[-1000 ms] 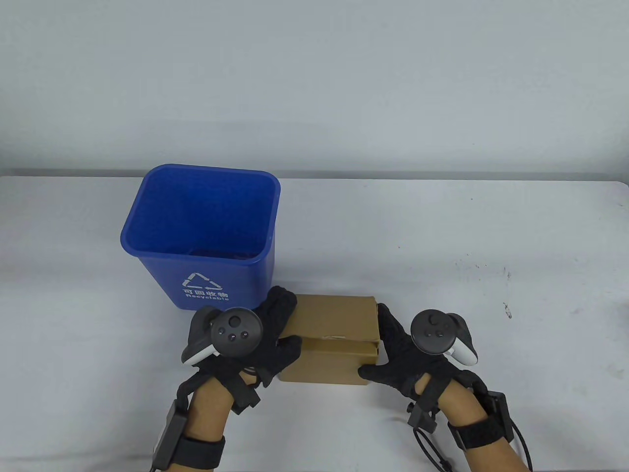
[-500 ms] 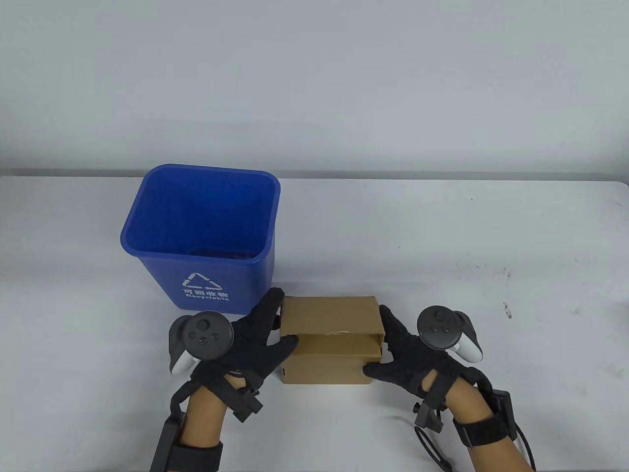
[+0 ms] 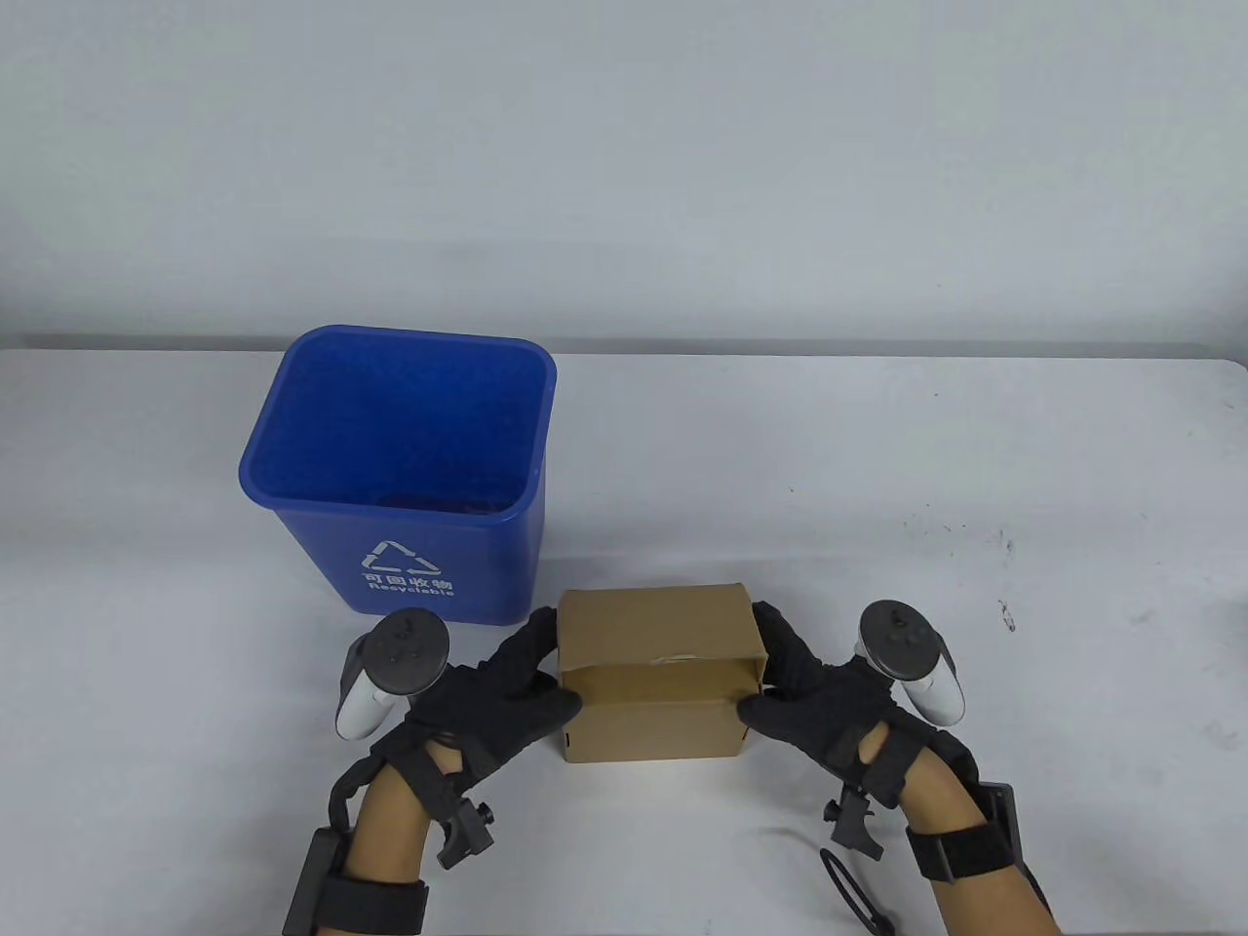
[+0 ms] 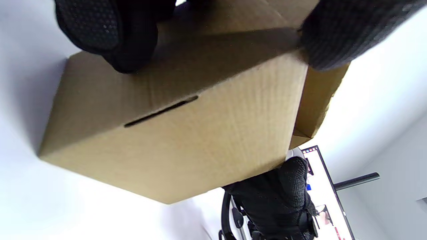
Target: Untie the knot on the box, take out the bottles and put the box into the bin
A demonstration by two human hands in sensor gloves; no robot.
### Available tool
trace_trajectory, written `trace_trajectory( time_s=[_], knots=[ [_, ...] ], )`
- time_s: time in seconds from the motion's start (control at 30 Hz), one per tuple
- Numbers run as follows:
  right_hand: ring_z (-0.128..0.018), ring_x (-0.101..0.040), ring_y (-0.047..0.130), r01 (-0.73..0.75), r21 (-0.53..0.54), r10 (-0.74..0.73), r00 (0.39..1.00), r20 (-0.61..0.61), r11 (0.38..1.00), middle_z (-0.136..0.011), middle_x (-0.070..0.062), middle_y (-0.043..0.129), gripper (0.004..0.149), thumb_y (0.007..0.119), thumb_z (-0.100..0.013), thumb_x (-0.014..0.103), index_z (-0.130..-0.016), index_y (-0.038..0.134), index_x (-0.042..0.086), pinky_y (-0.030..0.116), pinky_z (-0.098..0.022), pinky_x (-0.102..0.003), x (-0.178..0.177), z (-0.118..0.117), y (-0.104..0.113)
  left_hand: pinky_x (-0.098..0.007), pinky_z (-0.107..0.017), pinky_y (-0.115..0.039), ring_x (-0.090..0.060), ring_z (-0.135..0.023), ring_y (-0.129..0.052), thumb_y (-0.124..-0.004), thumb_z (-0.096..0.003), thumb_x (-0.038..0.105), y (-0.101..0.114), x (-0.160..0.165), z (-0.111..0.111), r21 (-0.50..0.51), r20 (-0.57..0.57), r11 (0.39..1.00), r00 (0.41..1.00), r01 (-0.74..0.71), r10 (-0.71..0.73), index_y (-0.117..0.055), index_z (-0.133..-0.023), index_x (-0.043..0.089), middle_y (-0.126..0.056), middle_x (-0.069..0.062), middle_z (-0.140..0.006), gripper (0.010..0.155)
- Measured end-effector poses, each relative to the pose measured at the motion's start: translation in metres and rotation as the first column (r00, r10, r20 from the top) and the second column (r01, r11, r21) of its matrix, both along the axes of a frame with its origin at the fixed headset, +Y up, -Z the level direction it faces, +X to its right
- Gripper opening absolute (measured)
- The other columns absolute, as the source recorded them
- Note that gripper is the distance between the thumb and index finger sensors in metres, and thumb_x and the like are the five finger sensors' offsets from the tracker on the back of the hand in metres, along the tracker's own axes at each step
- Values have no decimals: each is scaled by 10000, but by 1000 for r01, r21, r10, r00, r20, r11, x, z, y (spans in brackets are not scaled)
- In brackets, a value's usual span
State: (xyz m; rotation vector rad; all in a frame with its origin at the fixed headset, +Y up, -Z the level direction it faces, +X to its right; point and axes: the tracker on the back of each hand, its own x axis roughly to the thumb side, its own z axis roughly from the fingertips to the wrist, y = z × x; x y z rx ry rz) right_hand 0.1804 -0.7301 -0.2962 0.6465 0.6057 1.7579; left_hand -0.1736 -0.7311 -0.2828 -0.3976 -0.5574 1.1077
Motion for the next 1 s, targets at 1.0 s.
trace_trajectory(
  time_s=[1.0],
  knots=[
    [-873, -517, 580, -104, 239, 115, 993, -33, 965, -1083, -131, 40, 1043, 864, -463, 414, -1026, 29, 145, 590, -628, -581, 5, 0, 12, -533, -716, -666, -541, -922, -552, -988, -411, 432, 13, 3, 7, 101, 41, 994, 999, 29, -34, -52, -1098, 146, -78, -288, -1111, 1195]
  ],
)
